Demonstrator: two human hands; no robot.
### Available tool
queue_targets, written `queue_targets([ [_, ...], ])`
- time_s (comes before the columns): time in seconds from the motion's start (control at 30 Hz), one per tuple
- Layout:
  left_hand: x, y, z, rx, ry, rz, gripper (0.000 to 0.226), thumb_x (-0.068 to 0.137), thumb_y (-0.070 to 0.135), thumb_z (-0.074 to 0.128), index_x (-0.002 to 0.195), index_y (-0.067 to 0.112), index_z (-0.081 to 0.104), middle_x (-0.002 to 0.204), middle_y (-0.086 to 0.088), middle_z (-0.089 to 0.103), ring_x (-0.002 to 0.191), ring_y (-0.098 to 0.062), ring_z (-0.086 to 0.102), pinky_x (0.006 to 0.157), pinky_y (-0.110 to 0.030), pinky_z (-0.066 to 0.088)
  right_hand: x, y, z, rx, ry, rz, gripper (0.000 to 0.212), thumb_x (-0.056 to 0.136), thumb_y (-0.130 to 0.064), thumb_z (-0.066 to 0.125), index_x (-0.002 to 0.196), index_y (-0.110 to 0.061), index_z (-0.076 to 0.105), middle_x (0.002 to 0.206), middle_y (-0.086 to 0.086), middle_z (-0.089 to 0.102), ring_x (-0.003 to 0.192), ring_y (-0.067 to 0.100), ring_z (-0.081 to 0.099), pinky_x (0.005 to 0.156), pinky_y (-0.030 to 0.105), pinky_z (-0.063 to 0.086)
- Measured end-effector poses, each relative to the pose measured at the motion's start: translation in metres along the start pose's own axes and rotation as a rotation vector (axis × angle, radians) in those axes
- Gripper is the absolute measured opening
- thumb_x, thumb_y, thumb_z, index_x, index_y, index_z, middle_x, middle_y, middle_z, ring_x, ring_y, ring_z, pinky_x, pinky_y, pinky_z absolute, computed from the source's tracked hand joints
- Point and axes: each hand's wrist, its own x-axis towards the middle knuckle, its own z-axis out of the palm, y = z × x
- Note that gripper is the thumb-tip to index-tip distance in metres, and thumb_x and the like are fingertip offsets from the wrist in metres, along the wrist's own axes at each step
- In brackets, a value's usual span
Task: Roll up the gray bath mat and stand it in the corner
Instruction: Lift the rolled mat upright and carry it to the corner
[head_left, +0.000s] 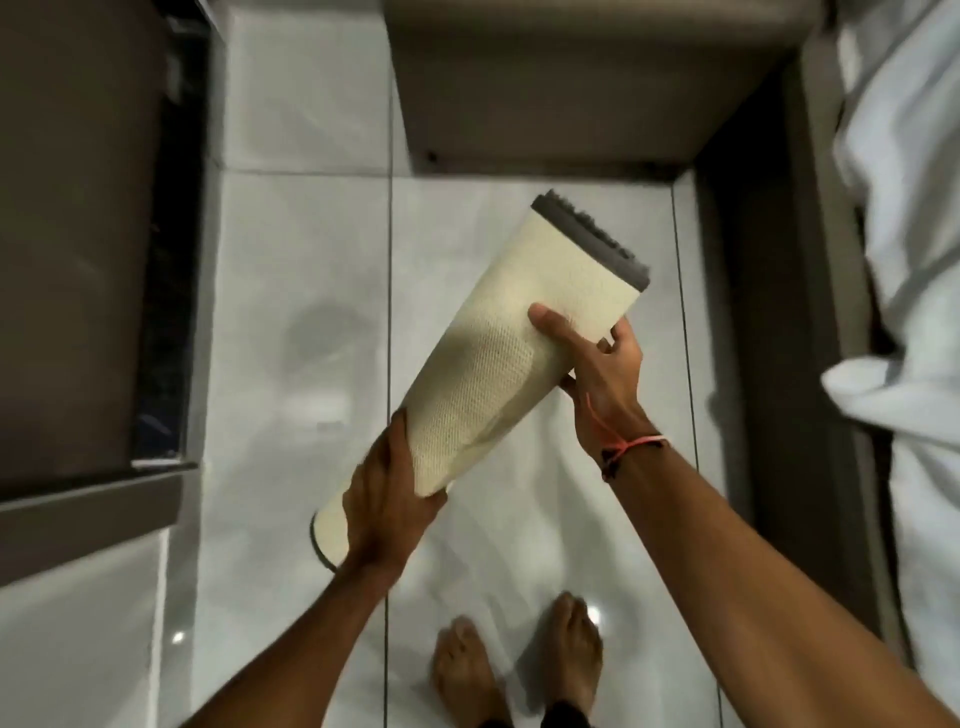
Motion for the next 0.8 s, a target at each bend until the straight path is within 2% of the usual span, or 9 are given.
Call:
queue_targets([
  [0.07, 0.017, 0.021, -0.045, -0.115, 0.086, -0.038, 0.106, 0.063, 0.051, 0.080, 0.150, 0.026, 0.025, 0.133, -0.008, 0.063, 0.107, -0.038, 0.065, 0.080, -0.046, 0.055, -0.014, -0.055, 0.047, -0.093, -0.055, -0.130, 0.061, 0.073, -0.012, 0.094, 0.125, -0.016, 0.063, 0.119, 0.008, 0.077, 0.108, 0.026, 0.075, 0.095, 0.051, 0.063],
  [0.13, 0.038, 0.042, -0.096, -0.239, 0.194, -0.073, 0.102, 0.059, 0.057, 0.075, 0.145, 0.032, 0.026, 0.121, -0.005, 0.070, 0.097, -0.039, 0.068, 0.075, -0.042, 0.053, -0.028, -0.111, 0.095, -0.156, -0.111, -0.265, 0.066, 0.068, -0.014, 0.097, 0.123, -0.022, 0.061, 0.121, 0.003, 0.076, 0.108, 0.021, 0.075, 0.094, 0.046, 0.064],
  [0.2, 0.066, 0.059, -0.138, -0.327, 0.256, -0.090, 0.106, 0.059, 0.061, 0.076, 0.145, 0.033, 0.021, 0.118, -0.007, 0.070, 0.099, -0.041, 0.067, 0.078, -0.047, 0.054, -0.035, -0.158, 0.142, -0.196, -0.174, -0.397, 0.067, 0.064, -0.014, 0.099, 0.118, -0.024, 0.062, 0.117, 0.000, 0.077, 0.104, 0.017, 0.076, 0.091, 0.044, 0.065],
  [0.3, 0.125, 0.079, -0.195, -0.337, 0.349, -0.131, 0.114, 0.057, 0.062, 0.081, 0.146, 0.031, 0.018, 0.114, -0.014, 0.071, 0.096, -0.042, 0.067, 0.078, -0.052, 0.056, -0.033, -0.221, 0.209, -0.300, -0.223, -0.586, 0.064, 0.060, -0.019, 0.101, 0.110, -0.029, 0.062, 0.107, -0.010, 0.077, 0.098, 0.008, 0.075, 0.086, 0.037, 0.066],
  [0.4, 0.196, 0.094, -0.256, -0.362, 0.495, -0.130, 0.117, 0.052, 0.066, 0.082, 0.145, 0.028, 0.022, 0.111, -0.015, 0.072, 0.090, -0.040, 0.069, 0.074, -0.051, 0.059, -0.010, -0.277, 0.276, -0.313, -0.275, -0.703, 0.072, 0.060, -0.024, 0.102, 0.120, -0.021, 0.062, 0.111, -0.007, 0.075, 0.102, 0.009, 0.072, 0.088, 0.031, 0.064],
  [0.57, 0.303, 0.099, -0.334, -0.371, 0.613, -0.100, 0.119, 0.050, 0.066, 0.084, 0.146, 0.023, 0.028, 0.114, -0.015, 0.071, 0.094, -0.038, 0.070, 0.072, -0.052, 0.060, 0.037, -0.337, 0.365, -0.285, -0.303, -0.787, 0.079, 0.060, -0.028, 0.102, 0.126, -0.018, 0.060, 0.115, -0.009, 0.073, 0.105, 0.002, 0.069, 0.089, 0.020, 0.060],
  [0.7, 0.384, 0.092, -0.379, -0.401, 0.652, -0.056, 0.119, 0.054, 0.064, 0.083, 0.148, 0.021, 0.027, 0.134, -0.013, 0.061, 0.112, -0.038, 0.065, 0.080, -0.058, 0.060, 0.082, -0.366, 0.433, -0.247, -0.305, -0.811, 0.082, 0.060, -0.025, 0.102, 0.130, -0.015, 0.059, 0.120, -0.004, 0.073, 0.111, 0.008, 0.070, 0.096, 0.035, 0.062],
  [0.8, 0.447, 0.079, -0.397, -0.426, 0.695, -0.070, 0.117, 0.054, 0.060, 0.087, 0.149, 0.020, 0.031, 0.138, -0.010, 0.058, 0.118, -0.035, 0.062, 0.086, -0.057, 0.059, 0.127, -0.378, 0.488, -0.264, -0.331, -0.824, 0.083, 0.063, -0.024, 0.101, 0.133, -0.015, 0.056, 0.126, -0.001, 0.071, 0.117, 0.014, 0.068, 0.097, 0.042, 0.062],
])
